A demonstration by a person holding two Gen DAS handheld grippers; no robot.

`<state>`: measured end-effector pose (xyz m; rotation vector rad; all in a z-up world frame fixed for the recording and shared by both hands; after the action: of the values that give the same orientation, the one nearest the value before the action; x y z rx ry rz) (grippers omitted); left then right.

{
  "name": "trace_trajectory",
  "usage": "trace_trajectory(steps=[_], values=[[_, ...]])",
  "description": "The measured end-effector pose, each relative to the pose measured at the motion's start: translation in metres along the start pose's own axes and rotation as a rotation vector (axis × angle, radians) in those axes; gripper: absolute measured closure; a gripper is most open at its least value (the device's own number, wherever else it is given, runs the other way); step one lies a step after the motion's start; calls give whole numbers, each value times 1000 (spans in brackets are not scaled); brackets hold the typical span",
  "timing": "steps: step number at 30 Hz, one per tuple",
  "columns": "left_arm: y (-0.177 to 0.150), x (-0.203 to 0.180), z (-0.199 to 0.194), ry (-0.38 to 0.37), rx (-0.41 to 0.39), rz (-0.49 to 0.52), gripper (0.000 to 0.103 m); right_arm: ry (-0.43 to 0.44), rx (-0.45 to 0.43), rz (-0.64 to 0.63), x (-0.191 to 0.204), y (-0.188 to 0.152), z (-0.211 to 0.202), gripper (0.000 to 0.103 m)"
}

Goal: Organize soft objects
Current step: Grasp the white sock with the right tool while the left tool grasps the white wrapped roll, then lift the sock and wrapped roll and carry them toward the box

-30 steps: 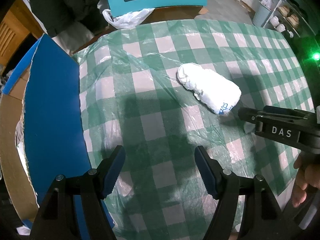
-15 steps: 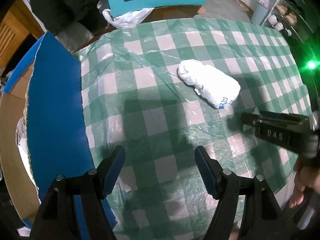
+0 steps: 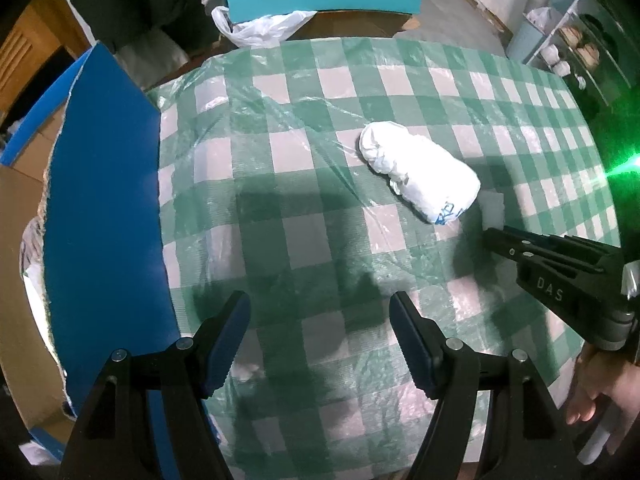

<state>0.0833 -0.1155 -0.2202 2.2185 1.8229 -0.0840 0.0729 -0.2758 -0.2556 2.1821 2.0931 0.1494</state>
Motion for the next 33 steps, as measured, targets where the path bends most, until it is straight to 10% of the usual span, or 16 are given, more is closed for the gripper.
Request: trace_trajectory(steps=[33], values=[[80, -32, 48, -114, 12, -314, 22, -2, -169, -51, -30, 67, -34, 90]])
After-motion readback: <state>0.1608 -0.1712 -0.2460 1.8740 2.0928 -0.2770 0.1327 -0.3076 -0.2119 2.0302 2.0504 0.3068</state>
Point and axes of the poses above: each gripper's, at about its wrist camera, not at the fingertips, and z roughly the way its jaws point, x to its left, y to its top, the point moved 8 cm from there along z, roughly the way its jaws point, and after that the axes turned 12 degrees about -y, right-handed, at the moved point
